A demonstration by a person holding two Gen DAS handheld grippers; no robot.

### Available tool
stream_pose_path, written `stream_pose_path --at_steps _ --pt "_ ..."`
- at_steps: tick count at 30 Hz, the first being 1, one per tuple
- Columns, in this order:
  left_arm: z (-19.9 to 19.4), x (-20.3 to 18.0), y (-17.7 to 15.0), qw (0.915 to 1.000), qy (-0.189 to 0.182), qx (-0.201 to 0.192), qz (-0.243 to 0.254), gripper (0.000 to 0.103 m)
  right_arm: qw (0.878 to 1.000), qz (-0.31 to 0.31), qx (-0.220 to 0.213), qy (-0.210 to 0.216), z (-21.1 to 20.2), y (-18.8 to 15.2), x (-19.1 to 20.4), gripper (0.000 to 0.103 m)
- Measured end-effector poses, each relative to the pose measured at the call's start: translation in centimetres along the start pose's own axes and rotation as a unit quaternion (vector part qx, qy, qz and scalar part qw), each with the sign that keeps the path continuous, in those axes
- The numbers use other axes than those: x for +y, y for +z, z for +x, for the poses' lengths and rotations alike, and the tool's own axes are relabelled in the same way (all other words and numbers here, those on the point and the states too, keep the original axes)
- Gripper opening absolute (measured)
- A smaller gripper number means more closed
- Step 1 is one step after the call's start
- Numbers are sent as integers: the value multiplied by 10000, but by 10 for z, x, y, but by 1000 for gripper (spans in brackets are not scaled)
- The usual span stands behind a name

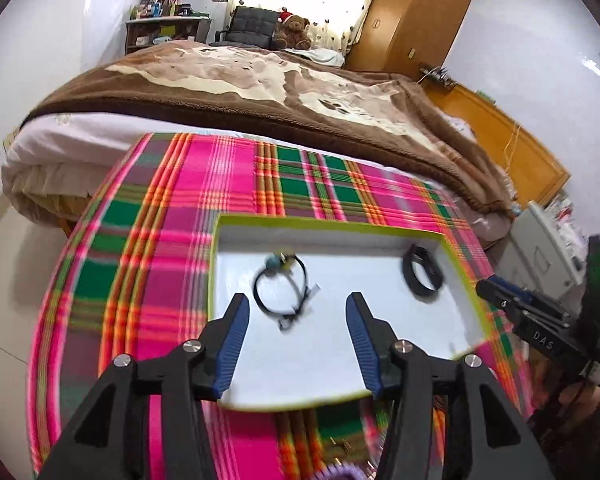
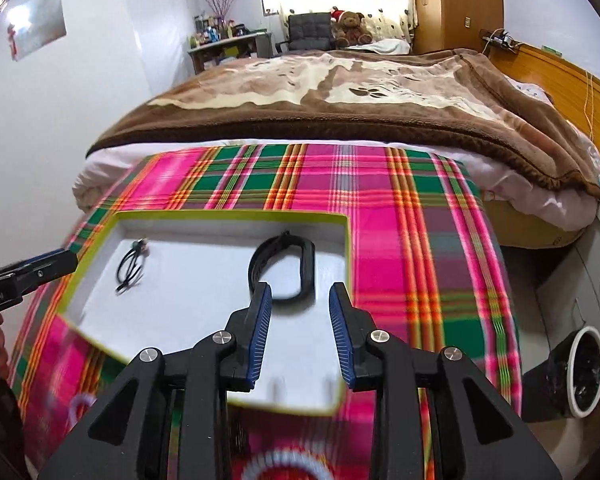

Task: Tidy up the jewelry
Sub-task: 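Grasp the light blue coiled hair tie with the right tool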

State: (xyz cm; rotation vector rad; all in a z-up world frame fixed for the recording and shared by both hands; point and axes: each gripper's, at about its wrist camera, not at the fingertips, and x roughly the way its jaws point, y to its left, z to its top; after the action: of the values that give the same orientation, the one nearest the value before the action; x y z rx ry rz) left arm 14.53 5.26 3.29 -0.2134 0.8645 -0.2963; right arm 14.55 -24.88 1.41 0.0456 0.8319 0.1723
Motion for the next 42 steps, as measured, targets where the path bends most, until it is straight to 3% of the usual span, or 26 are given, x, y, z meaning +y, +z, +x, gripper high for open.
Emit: stream_pose_path --at_steps 4,6,18,29,31,33,37,42 --pt "-17 0 -21 10000 -25 -43 -38 55 9998 201 -54 -25 -21 -26 -15 35" --pt "-23 2 -31 9999 -86 -28 -125 56 9995 315 -38 -14 -27 -36 -21 49" --pt "-42 7 -90 9997 -119 168 -160 60 9984 283 303 382 -26 -83 -24 49" --pt "-48 0 -120 9983 -350 442 -129 62 9979 178 400 483 -15 -85 -21 48" --pt "-49 -1 -122 9982 -367 476 -92 62 9977 162 420 509 -13 -85 -21 40" --pt "-49 -2 -124 9981 -318 523 -69 62 9979 131 439 447 -12 -86 -21 22" --pt "-48 -3 -126 9981 -243 566 -77 62 9982 94 395 451 -14 -87 -20 12" --pt "-45 -2 -125 9983 15 588 -1 62 9987 177 145 451 -26 -86 -24 10"
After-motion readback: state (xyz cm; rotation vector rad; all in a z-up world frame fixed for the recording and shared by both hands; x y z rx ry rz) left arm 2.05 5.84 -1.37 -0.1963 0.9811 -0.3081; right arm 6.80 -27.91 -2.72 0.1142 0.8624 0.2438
